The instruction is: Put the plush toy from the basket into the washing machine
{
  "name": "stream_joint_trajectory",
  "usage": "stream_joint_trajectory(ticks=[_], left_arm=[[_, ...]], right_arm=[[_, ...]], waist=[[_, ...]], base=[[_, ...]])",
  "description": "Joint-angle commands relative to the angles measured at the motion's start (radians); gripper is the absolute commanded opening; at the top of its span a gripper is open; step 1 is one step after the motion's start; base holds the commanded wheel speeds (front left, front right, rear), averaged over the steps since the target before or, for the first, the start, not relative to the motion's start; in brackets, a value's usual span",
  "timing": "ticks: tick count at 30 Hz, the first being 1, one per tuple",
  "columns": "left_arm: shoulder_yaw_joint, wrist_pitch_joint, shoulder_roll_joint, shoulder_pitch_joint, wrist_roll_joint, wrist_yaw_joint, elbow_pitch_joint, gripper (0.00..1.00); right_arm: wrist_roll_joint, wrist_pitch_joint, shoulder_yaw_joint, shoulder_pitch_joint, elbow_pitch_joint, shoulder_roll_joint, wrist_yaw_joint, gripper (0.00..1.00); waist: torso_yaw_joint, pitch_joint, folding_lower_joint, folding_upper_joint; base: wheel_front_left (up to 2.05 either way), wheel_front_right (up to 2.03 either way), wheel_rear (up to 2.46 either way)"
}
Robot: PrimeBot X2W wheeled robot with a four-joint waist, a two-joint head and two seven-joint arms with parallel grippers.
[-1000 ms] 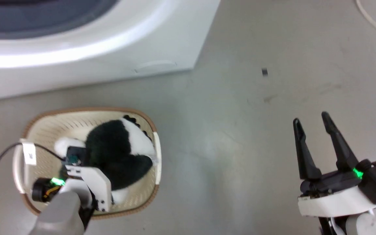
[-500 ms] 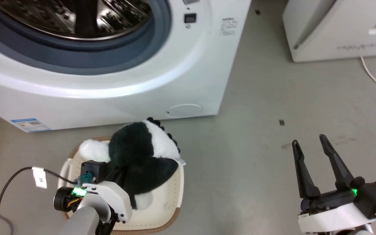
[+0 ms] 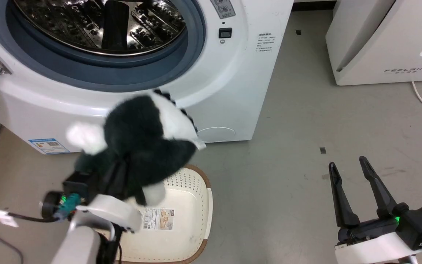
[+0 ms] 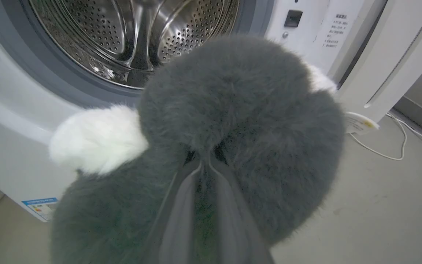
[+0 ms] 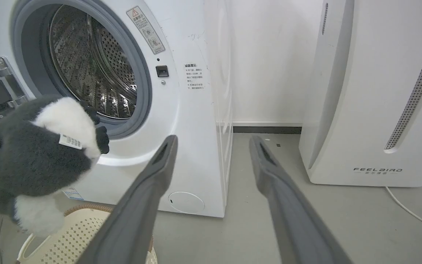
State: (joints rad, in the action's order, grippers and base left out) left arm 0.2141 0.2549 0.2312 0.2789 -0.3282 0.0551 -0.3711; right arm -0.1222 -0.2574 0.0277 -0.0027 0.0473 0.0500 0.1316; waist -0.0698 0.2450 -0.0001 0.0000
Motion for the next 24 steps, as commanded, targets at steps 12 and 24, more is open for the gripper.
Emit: stream_joint_trajectory(ticks=[12, 24], left_arm=[[-0.175, 0.007, 0.022, 0.121, 0.085, 0.035, 0.249, 0.0], [-0.229, -0.082, 0.223, 0.548, 0.063, 0.063, 0.115, 0.0]], right_arm=[[-0.003, -0.004, -0.006, -0.03, 0.04, 0.0, -0.001, 1.0], [-0.053, -0.004, 0.013, -0.116, 0.115, 0.0, -0.001, 1.0]], waist=[[-0.073, 0.136, 0.0001, 0.0], [-0.178, 0.39, 0.0001, 0.0]], base=[[0.0, 0.0, 0.0], [0.0, 0.0, 0.0]])
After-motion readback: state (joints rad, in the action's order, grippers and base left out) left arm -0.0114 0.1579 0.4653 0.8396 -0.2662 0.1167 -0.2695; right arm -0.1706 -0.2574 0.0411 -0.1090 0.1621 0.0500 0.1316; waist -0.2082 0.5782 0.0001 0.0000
